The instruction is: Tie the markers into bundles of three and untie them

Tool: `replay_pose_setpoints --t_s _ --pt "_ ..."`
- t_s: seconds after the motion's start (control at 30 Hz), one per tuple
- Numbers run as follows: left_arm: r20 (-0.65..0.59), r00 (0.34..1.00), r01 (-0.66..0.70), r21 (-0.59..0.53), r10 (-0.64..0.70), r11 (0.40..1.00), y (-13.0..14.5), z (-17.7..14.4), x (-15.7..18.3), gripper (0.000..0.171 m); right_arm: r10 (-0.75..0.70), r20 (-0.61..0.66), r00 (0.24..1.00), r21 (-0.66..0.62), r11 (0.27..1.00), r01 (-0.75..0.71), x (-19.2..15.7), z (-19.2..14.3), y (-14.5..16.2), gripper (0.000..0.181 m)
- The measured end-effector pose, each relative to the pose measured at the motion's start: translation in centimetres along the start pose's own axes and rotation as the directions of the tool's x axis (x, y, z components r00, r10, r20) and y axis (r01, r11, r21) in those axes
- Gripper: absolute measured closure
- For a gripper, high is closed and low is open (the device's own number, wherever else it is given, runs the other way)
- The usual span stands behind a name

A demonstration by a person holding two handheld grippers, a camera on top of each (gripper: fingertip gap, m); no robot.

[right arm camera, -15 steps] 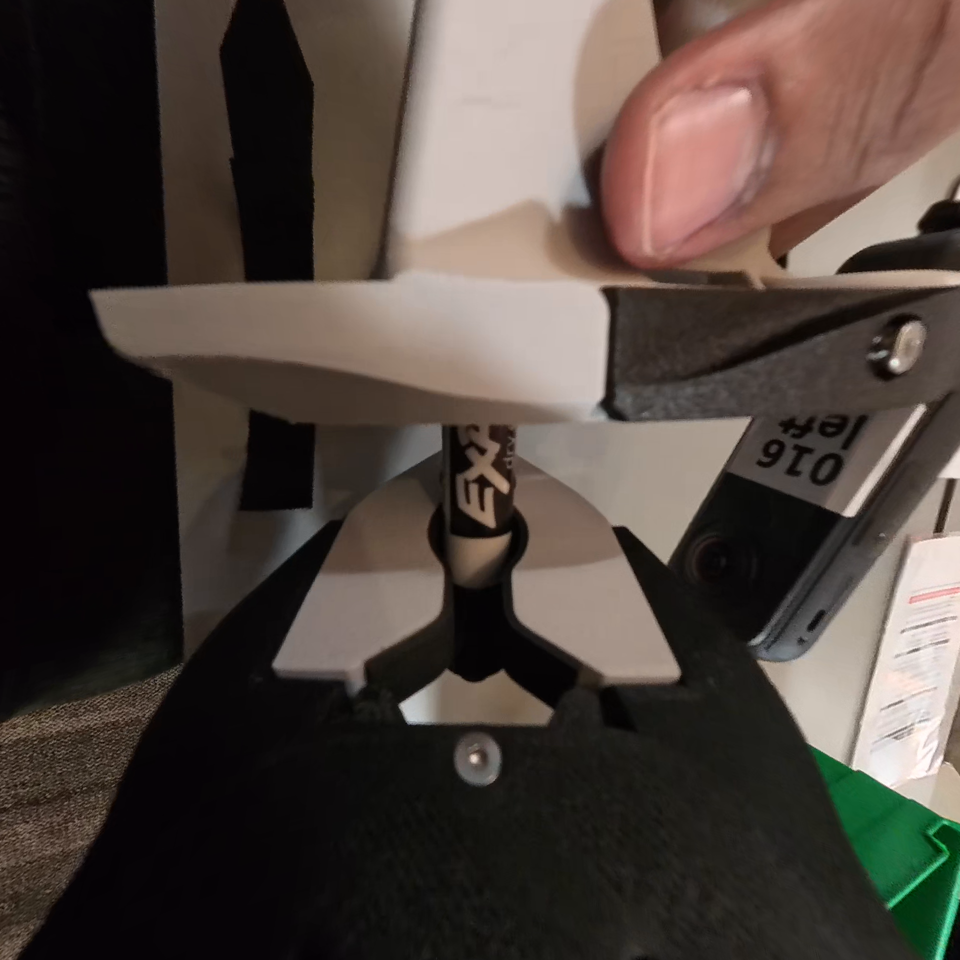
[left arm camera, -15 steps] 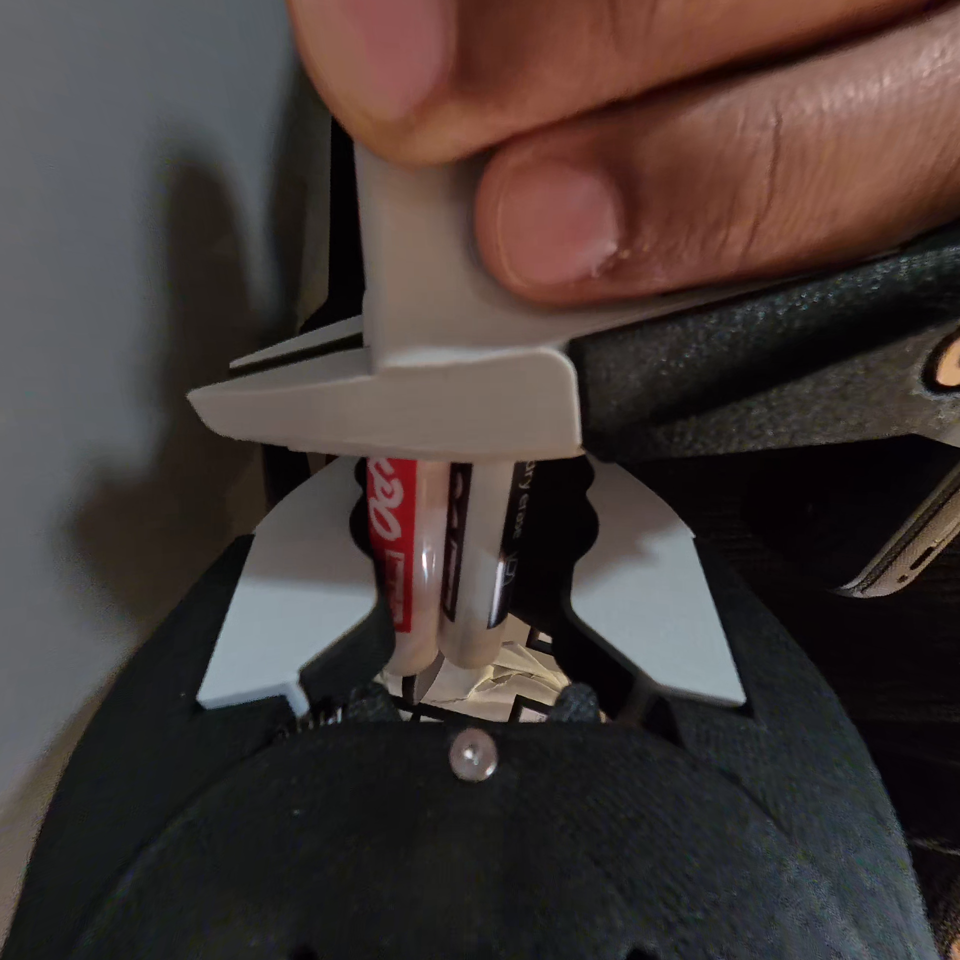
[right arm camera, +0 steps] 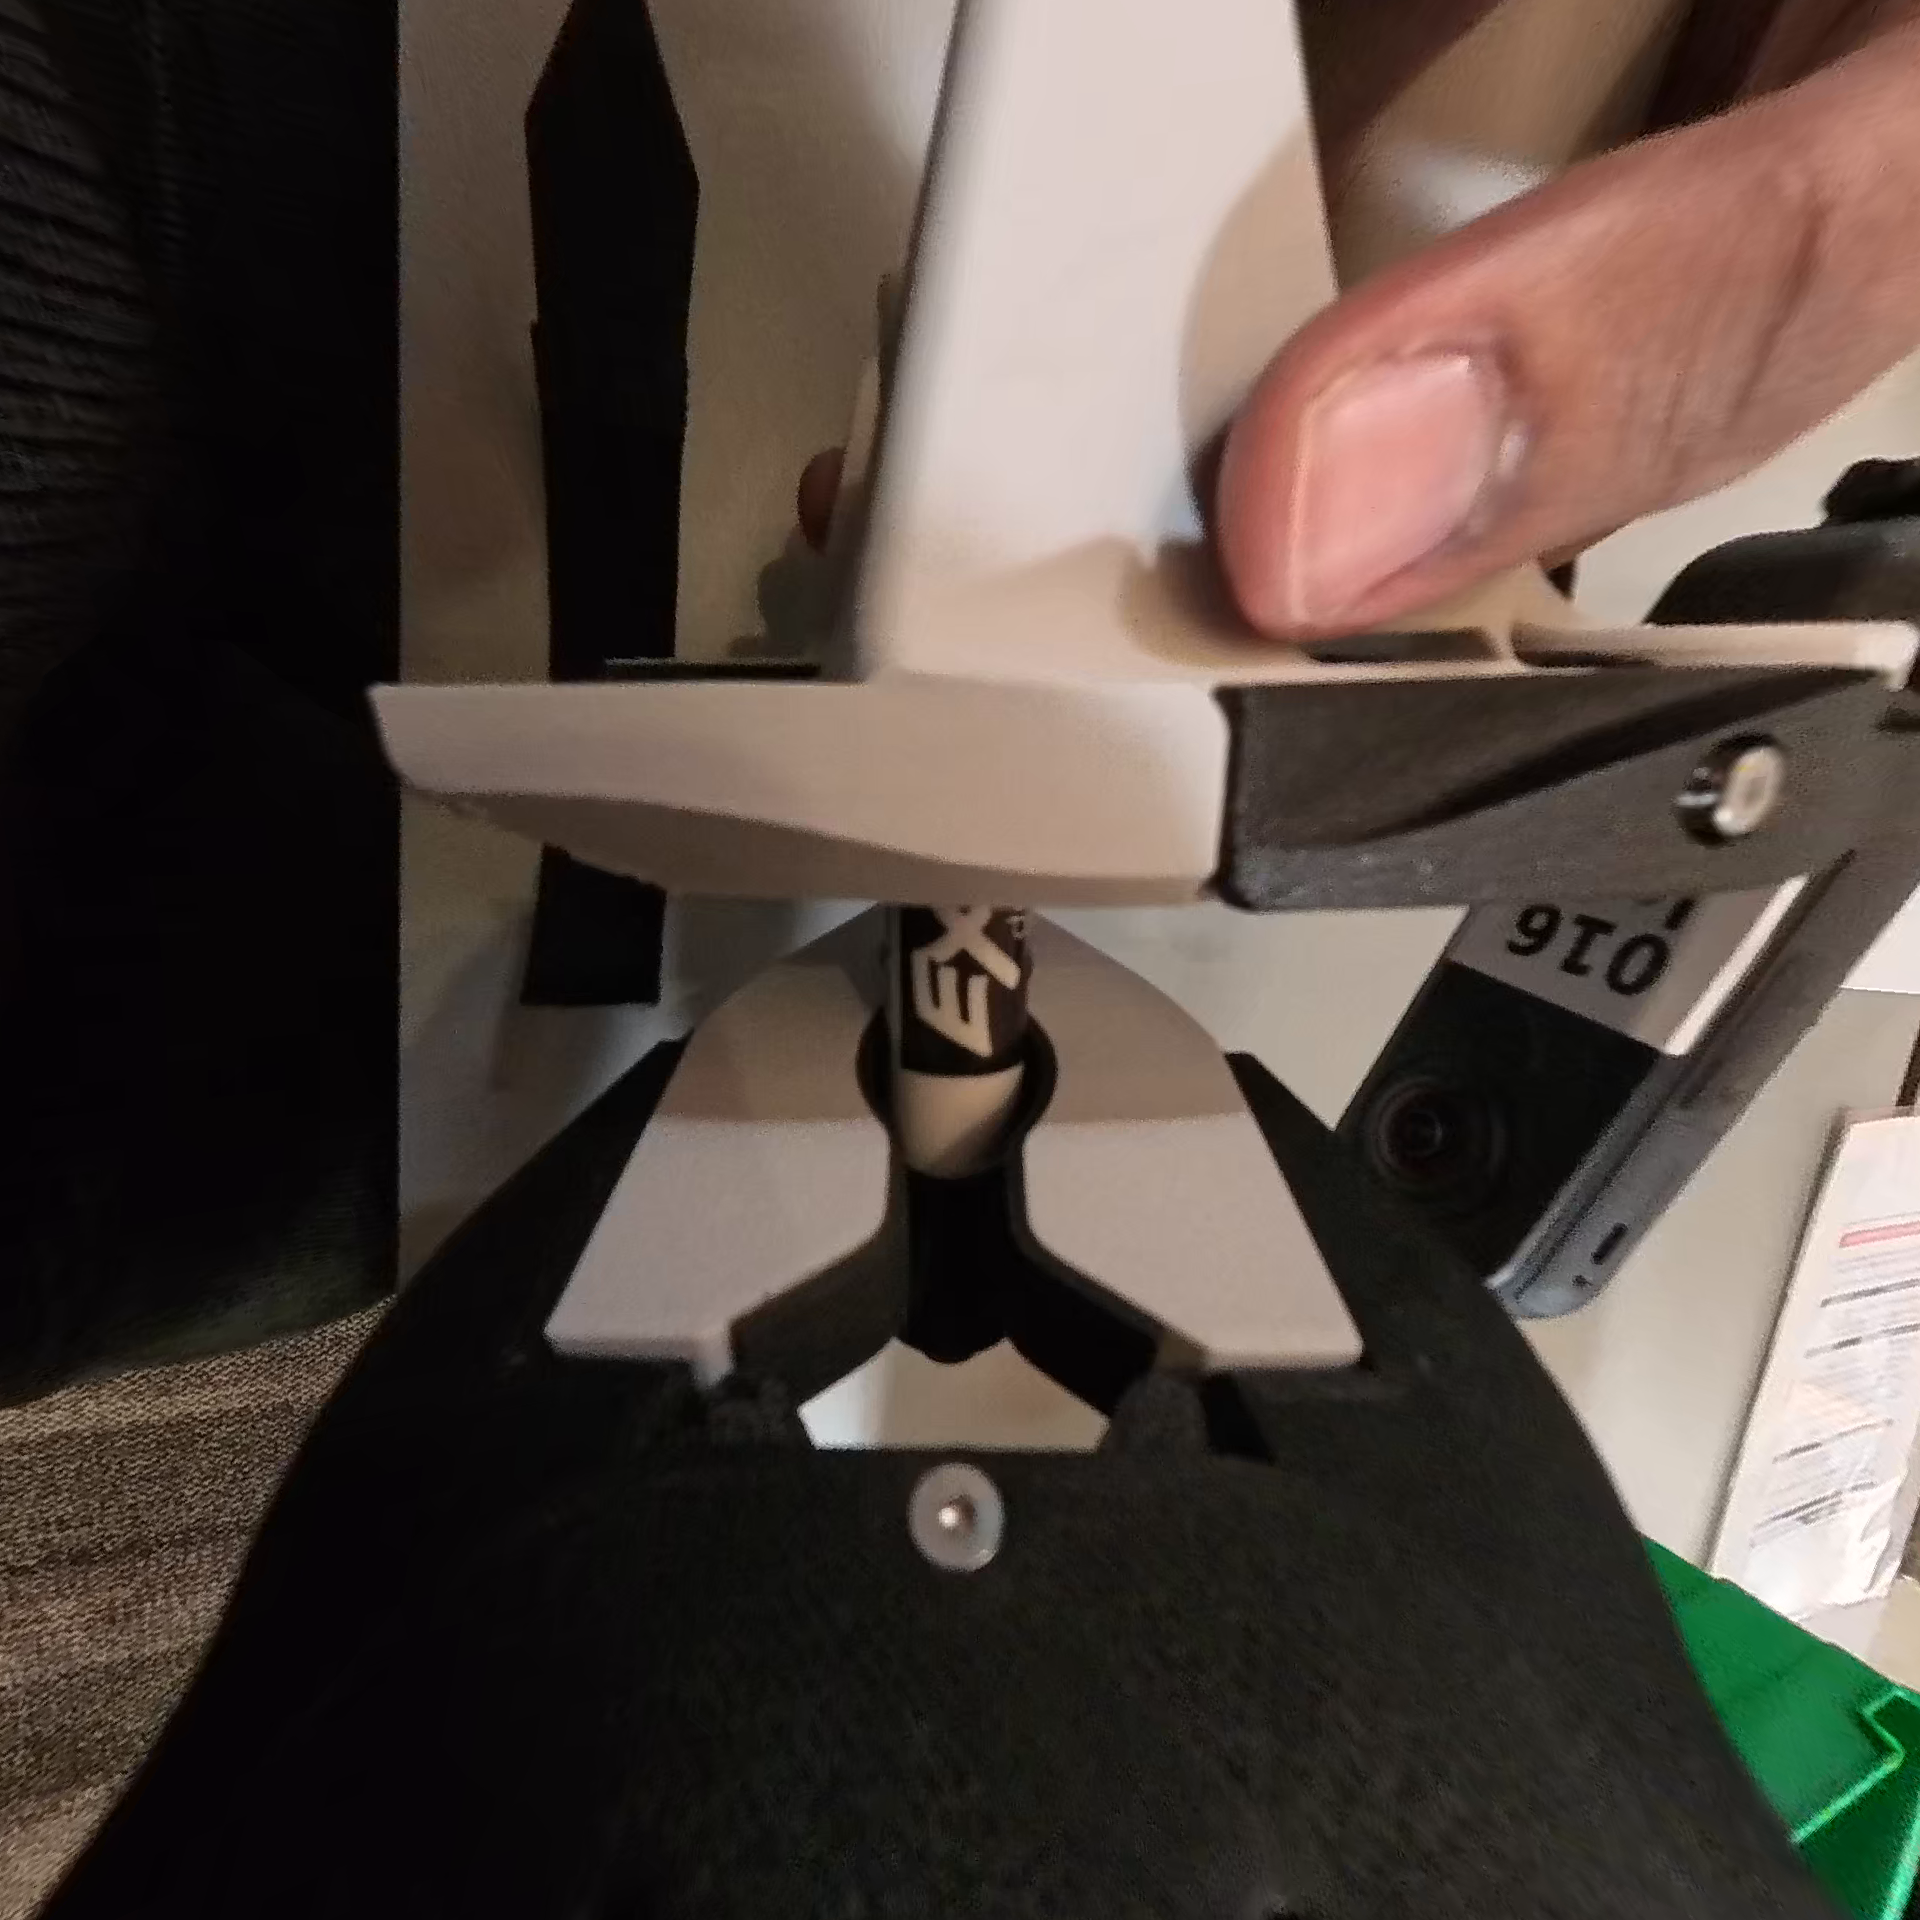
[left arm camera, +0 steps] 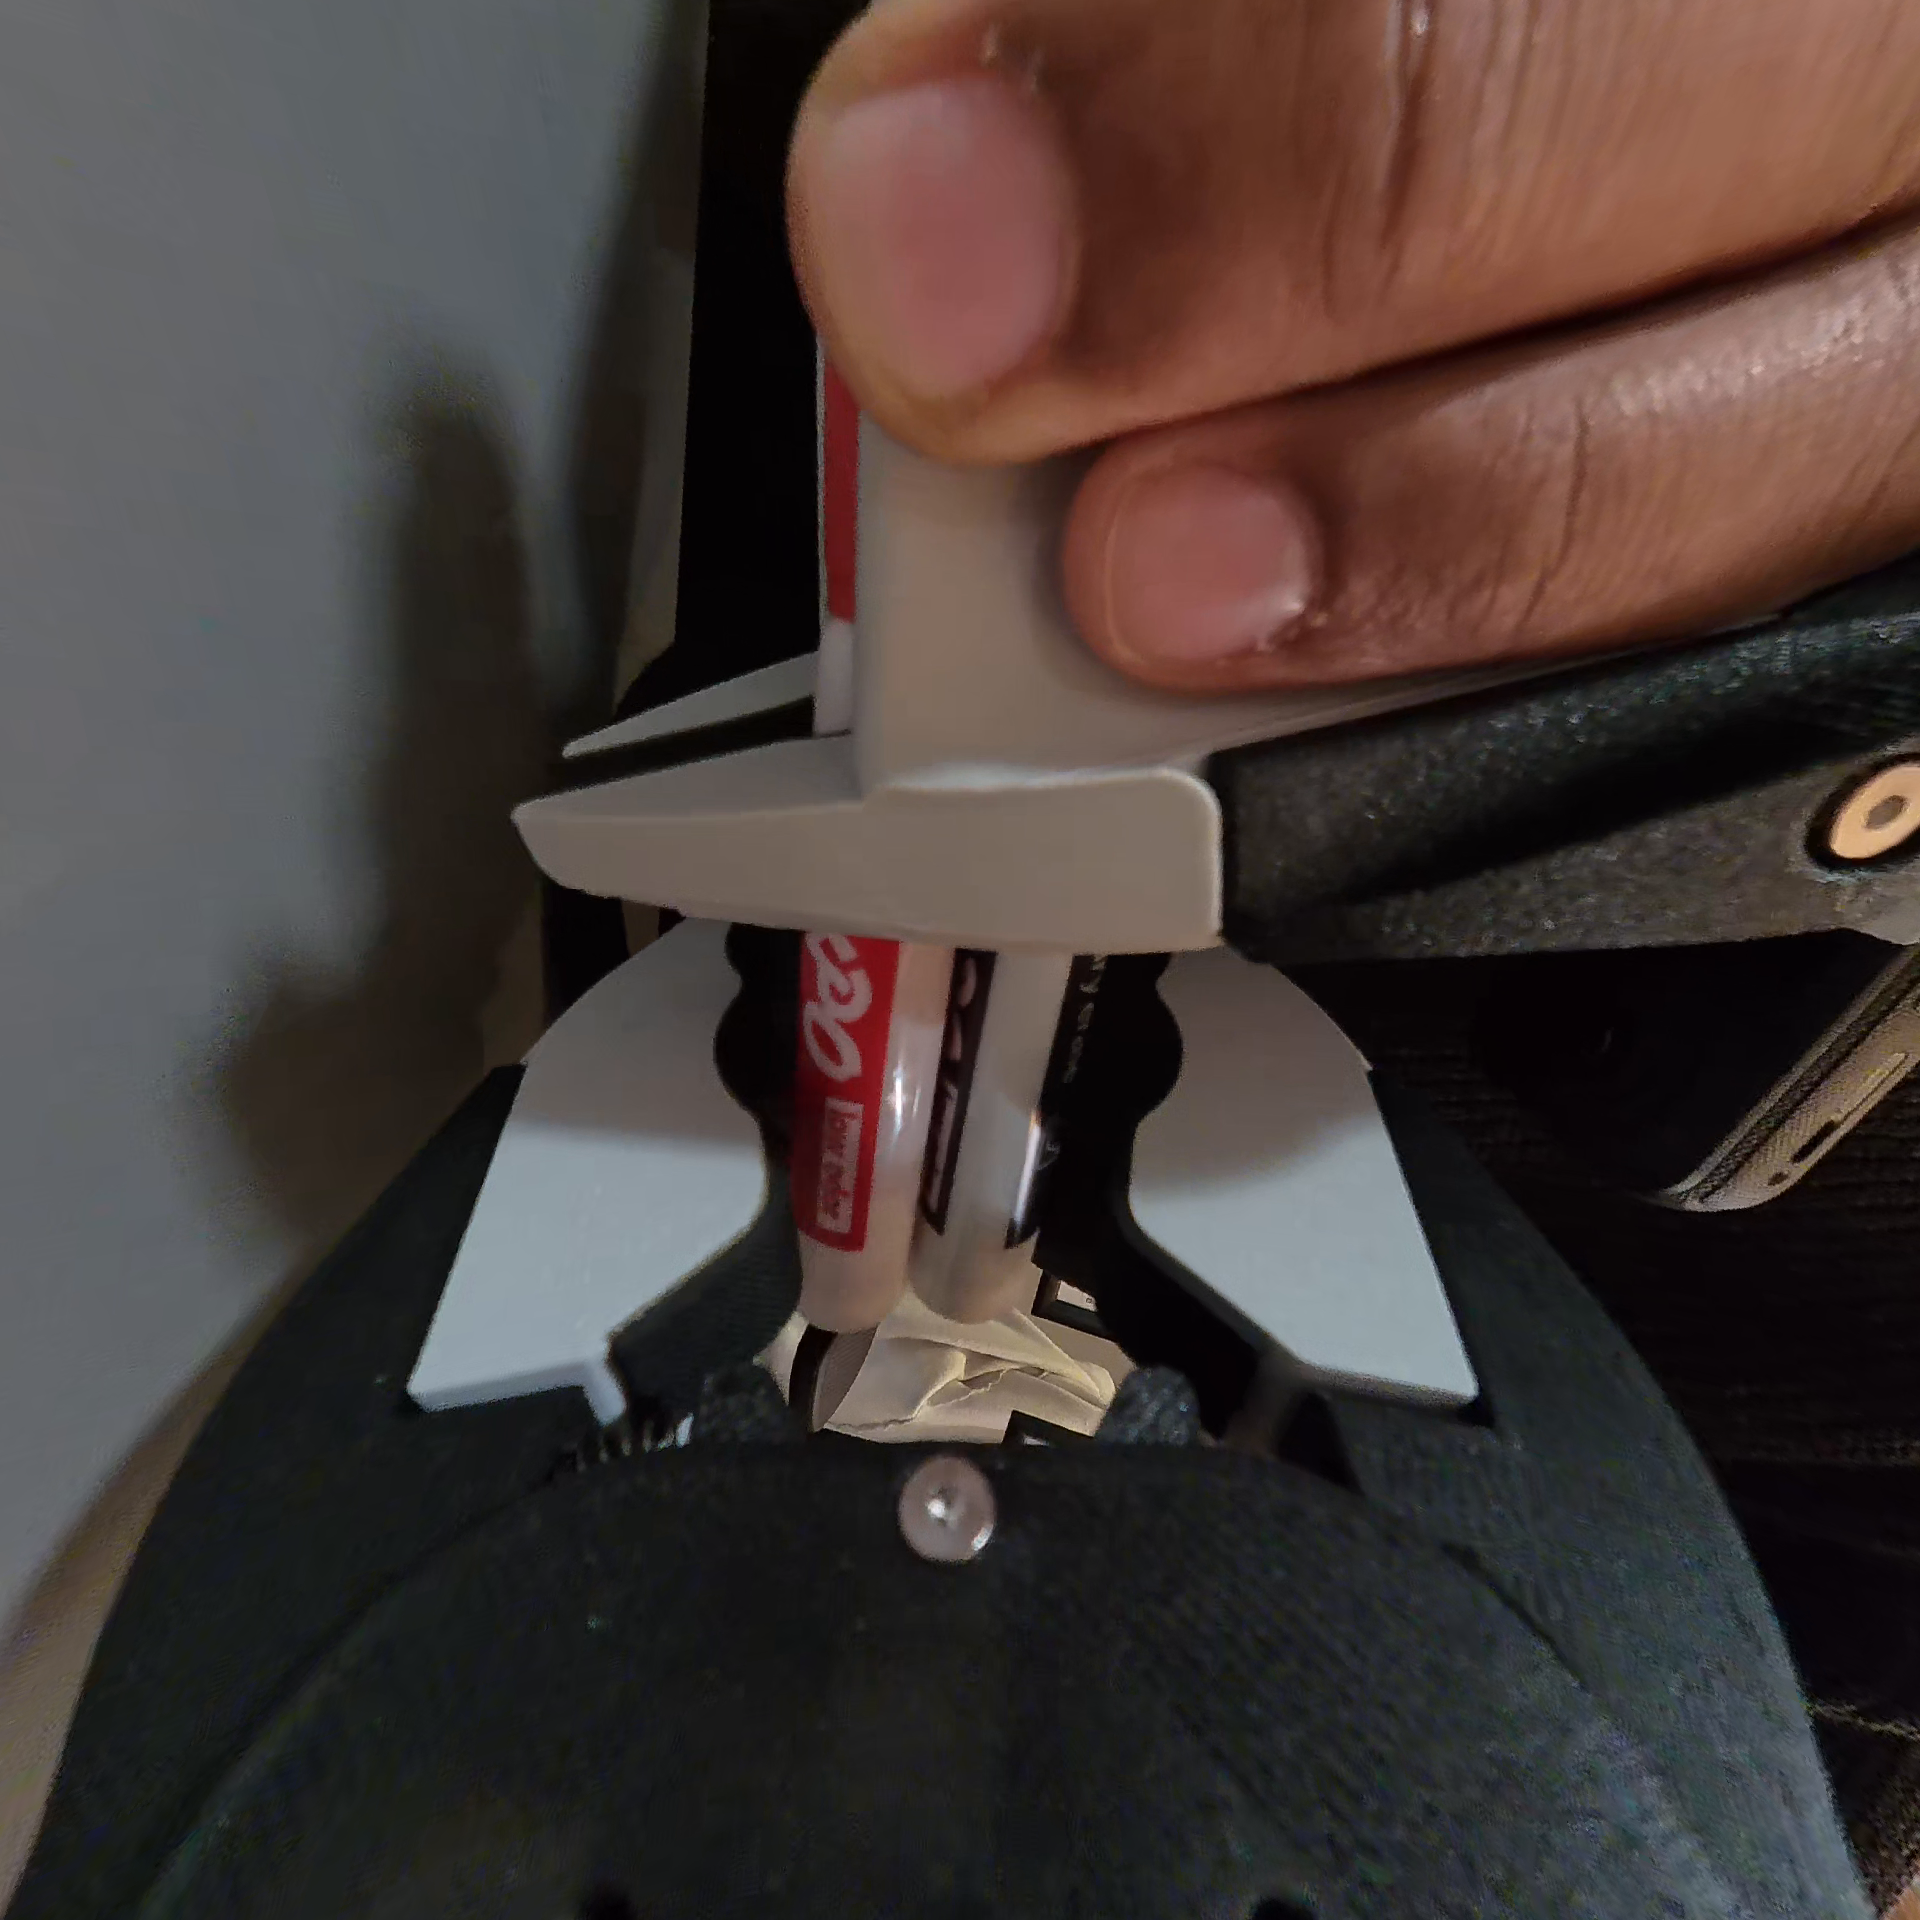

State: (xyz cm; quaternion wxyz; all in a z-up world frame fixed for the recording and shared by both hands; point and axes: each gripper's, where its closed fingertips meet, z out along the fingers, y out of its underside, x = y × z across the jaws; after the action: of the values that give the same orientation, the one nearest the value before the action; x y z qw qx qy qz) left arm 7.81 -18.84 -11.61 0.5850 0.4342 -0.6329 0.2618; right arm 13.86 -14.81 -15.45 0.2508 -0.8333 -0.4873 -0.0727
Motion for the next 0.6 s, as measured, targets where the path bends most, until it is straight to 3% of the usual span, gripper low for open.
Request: replay_pose_setpoints --t_s 0.6 --pt "0.081 0.997 -0.011 -0.027 0.013 1.0 0.1 1.2 -0.5 0.107 0.007 0.057 0.998 -0.001 1.0 -0.007 -0.7 -0.2 0.0 0.167"
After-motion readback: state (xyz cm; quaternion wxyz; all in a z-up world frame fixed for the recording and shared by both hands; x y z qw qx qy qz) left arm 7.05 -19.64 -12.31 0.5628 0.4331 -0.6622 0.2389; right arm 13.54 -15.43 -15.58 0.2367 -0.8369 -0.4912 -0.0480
